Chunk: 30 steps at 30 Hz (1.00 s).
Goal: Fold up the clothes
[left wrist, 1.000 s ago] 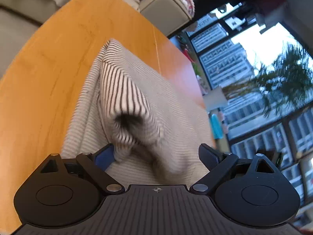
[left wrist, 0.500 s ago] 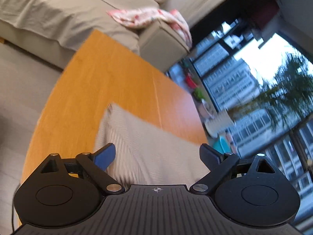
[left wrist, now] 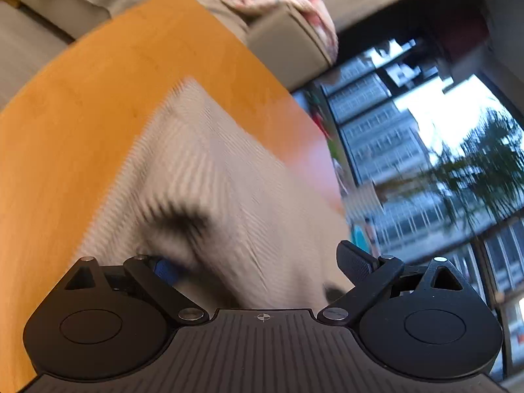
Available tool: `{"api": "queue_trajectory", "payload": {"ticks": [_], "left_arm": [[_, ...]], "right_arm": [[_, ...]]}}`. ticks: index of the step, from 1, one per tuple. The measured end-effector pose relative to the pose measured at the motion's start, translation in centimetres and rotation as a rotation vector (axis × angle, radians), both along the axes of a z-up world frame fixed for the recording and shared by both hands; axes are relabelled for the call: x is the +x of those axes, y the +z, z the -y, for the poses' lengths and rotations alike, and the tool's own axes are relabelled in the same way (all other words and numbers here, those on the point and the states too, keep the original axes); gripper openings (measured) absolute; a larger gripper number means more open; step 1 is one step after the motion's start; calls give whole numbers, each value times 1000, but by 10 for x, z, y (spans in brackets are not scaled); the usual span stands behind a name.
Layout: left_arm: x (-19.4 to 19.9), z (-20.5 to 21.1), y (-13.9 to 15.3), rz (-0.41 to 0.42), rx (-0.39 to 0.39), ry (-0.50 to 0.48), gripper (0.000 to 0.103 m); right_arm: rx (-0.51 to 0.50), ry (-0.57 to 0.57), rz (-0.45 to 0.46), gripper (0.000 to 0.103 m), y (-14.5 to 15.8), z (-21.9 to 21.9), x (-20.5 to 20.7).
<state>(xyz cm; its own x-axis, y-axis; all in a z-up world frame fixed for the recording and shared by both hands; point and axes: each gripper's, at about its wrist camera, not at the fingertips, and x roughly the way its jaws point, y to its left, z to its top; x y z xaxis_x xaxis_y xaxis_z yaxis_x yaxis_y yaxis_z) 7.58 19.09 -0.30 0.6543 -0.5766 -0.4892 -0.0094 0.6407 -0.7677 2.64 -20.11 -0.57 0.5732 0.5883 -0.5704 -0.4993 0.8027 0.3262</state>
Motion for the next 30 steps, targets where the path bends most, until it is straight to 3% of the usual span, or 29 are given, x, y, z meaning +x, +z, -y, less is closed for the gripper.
{"api": "queue_trajectory", "payload": {"ticks": [4, 8, 13, 16, 20, 23, 25, 26, 27, 28, 30], "left_arm": [[20, -17, 24, 67, -13, 47, 99], [21, -11, 52, 150, 105, 2, 99], [18, -2, 38, 64, 173, -62, 98], [17, 0, 25, 19, 218, -95, 88], [16, 8, 23, 26, 304, -151, 75], [17, 15, 24, 28, 315, -187, 71], [20, 21, 21, 26, 342, -200, 58], [22, 23, 20, 30, 351, -206, 53], [26, 24, 19, 38, 352, -212, 48], [32, 25, 20, 48, 345, -213, 39], [45, 26, 24, 68, 325, -210, 30]], "right_arm": [[-9, 6, 24, 75, -2, 0, -5], [-6, 0, 22, 75, -1, -1, -5], [-7, -51, 63, 73, 20, 7, -11], [4, -99, 77, 71, 37, 18, -15], [24, -117, -21, 71, 32, 18, -6], [7, -116, -86, 70, 10, 5, 9], [-19, -96, -38, 55, 8, -6, 16], [-17, -86, -32, 39, 9, -9, 22], [-10, -78, -34, 32, 10, -11, 30], [-3, -69, -37, 29, 11, -12, 39], [-15, -68, -9, 22, 16, -12, 57]]}}
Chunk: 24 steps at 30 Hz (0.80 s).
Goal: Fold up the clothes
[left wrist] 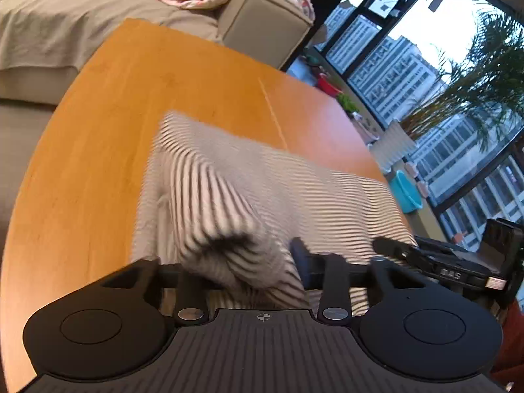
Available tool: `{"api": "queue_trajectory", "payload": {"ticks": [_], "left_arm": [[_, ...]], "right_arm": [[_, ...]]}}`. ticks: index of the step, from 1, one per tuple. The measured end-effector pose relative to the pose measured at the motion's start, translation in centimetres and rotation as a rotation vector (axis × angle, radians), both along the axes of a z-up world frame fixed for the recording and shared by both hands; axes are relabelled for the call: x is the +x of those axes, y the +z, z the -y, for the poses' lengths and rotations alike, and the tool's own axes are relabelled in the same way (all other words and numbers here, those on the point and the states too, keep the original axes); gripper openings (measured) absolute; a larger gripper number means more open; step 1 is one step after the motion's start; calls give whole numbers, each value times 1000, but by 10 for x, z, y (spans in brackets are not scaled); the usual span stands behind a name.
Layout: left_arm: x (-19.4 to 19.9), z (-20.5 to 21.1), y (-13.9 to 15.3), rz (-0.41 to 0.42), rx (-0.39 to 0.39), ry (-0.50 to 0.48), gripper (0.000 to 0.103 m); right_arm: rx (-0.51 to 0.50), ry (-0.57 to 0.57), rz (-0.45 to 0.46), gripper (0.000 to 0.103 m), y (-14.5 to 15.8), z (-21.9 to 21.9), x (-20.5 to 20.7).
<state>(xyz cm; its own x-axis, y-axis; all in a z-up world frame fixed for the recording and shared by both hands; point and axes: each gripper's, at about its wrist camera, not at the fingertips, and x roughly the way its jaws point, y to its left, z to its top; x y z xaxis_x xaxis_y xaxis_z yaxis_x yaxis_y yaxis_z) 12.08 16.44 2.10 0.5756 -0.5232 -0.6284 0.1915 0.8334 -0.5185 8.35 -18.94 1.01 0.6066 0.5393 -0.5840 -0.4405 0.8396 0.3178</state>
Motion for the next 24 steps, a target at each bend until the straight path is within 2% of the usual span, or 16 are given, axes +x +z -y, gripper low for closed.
{"api": "queue_trajectory", "payload": {"ticks": [2, 6, 8, 11, 13, 14, 15, 16, 18, 19, 20, 21, 24], "left_arm": [[9, 5, 14, 44, -2, -6, 23], [0, 16, 51, 163, 4, -54, 23], [-12, 17, 54, 177, -13, -69, 23], [-27, 20, 33, 133, -25, -79, 24], [-33, 20, 5, 60, -30, -63, 25], [-33, 21, -8, 22, -25, -53, 30], [-34, 22, -17, 5, -16, -43, 32], [-37, 22, -20, 15, -12, -41, 31], [-41, 19, -17, 44, -3, -35, 36], [-43, 19, -11, 54, 19, -20, 47], [-45, 19, -4, 74, 52, -10, 51], [-49, 19, 4, 97, 90, -2, 52], [-60, 19, 24, 163, 177, 27, 58]], "right_arm": [[9, -17, 22, 20, 13, 4, 15], [28, 6, 124, 20, 52, 10, 9], [29, 13, 146, 20, 58, 16, -1], [12, -5, 101, 20, 41, 25, -6], [-19, -27, 65, 21, 19, 28, -4], [-35, -39, 48, 23, 8, 29, -3], [-52, -51, 30, 28, -4, 30, -2], [-66, -60, 36, 30, -5, 30, -3], [-91, -79, 64, 41, -2, 31, -7], [-104, -88, 78, 43, 0, 32, -9], [-117, -97, 92, 49, 2, 32, -11], [-130, -107, 106, 61, 4, 33, -13], [-166, -137, 149, 82, 8, 36, -27]]}}
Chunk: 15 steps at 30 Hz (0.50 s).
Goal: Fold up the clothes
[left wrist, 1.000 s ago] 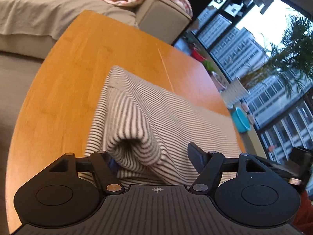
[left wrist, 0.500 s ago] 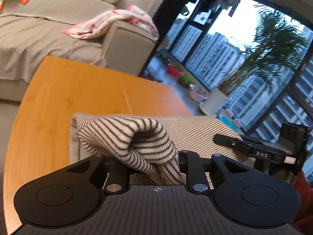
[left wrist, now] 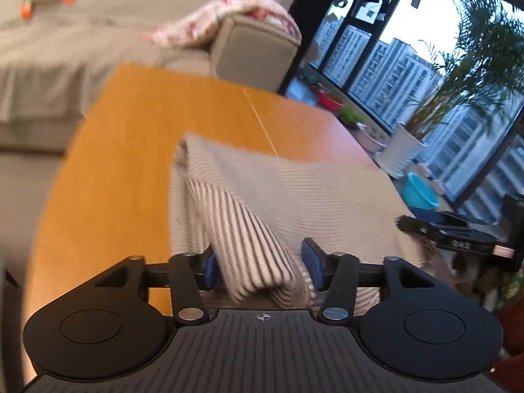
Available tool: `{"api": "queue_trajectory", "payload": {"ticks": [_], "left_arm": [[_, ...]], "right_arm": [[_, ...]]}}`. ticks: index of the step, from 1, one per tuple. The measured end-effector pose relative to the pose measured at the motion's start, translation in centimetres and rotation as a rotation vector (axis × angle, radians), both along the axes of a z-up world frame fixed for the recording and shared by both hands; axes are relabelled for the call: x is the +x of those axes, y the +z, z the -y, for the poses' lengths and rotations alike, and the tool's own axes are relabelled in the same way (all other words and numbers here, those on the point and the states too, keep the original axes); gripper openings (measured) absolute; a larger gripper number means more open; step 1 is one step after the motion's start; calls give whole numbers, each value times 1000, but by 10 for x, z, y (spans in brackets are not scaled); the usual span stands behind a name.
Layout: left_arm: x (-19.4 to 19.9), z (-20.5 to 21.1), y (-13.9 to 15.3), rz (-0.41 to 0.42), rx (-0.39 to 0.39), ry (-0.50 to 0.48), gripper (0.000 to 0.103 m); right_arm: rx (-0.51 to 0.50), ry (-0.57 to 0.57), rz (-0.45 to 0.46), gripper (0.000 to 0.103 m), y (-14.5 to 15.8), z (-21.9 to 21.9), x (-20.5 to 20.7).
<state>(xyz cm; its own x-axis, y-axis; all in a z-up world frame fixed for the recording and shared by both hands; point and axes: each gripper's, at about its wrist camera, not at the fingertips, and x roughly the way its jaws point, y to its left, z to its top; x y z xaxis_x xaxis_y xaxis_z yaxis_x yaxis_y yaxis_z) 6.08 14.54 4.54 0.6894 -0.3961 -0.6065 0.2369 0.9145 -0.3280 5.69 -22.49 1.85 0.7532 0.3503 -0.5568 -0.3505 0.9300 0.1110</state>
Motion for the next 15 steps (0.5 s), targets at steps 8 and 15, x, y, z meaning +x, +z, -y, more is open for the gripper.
{"api": "queue_trajectory", "payload": {"ticks": [8, 15], "left_arm": [[-13, 3, 6, -16, -16, 24, 64], [13, 7, 7, 66, 37, -1, 34]], "right_arm": [[48, 58, 70, 102, 5, -1, -18], [58, 28, 30, 103, -15, -11, -12]]}}
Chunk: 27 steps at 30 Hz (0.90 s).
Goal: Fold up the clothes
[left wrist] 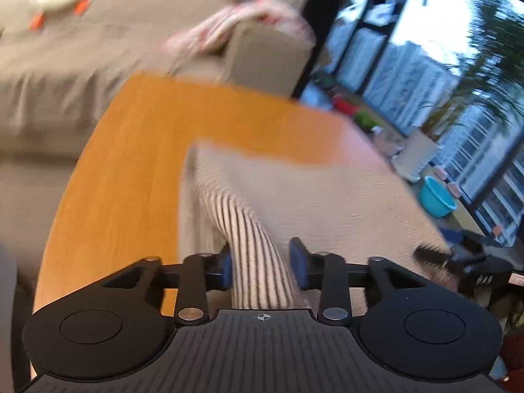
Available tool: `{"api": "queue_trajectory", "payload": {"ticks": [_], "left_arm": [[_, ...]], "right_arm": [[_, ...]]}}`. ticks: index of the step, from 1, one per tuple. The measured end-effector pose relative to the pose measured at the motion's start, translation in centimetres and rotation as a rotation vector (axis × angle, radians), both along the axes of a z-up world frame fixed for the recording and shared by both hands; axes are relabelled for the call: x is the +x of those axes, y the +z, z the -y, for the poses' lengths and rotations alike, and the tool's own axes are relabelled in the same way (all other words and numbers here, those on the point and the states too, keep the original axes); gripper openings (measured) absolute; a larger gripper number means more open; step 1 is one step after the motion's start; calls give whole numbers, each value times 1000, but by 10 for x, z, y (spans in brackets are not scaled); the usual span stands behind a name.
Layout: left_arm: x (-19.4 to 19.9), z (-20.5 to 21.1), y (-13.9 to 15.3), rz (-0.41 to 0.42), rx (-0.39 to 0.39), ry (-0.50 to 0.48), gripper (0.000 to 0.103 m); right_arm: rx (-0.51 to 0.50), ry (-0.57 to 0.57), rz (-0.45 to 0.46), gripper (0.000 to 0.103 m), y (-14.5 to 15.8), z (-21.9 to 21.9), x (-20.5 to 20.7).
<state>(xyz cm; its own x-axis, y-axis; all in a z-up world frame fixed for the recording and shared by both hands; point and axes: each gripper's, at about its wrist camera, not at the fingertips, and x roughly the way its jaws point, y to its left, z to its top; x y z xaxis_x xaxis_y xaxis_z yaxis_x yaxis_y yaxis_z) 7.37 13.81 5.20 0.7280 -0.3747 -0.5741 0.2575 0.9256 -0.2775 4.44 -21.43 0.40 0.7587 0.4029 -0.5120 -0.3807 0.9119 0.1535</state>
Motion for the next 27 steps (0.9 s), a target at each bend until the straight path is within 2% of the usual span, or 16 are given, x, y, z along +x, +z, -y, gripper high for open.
{"api": "queue_trajectory", "payload": {"ticks": [2, 6, 7, 8, 11, 13, 16, 18, 20, 23, 26, 27], "left_arm": [[6, 2, 6, 55, 41, -16, 33], [18, -1, -14, 21, 157, 7, 34], [19, -4, -22, 9, 163, 13, 41], [18, -10, -30, -4, 154, 18, 50], [11, -28, -33, -25, 80, 60, 63], [2, -36, -26, -13, 56, 89, 64], [-13, -38, -5, 57, 48, 106, 60], [-20, -36, 9, 104, 33, 105, 62], [-23, -25, 19, 133, -18, 55, 68], [-22, -9, 9, 88, -99, -32, 78], [-4, -3, -25, -33, -107, -8, 79], [1, -6, -35, -46, -132, -2, 76]], "right_arm": [[-20, -7, 5, 103, 0, -1, 1], [-16, -43, -27, 103, -5, 2, 5], [-11, -58, -48, 103, -7, 3, 7], [-6, -74, -74, 103, -9, 4, 10], [15, -90, -132, 103, -14, 9, 19], [14, -92, -136, 103, -15, 9, 20], [12, -96, -132, 103, -17, 9, 18], [19, -99, -133, 103, -17, 10, 18], [15, -100, -133, 103, -18, 9, 18], [12, -100, -135, 103, -18, 8, 16], [12, -77, -142, 103, -18, 8, 13], [11, -64, -146, 103, -18, 8, 12]]}}
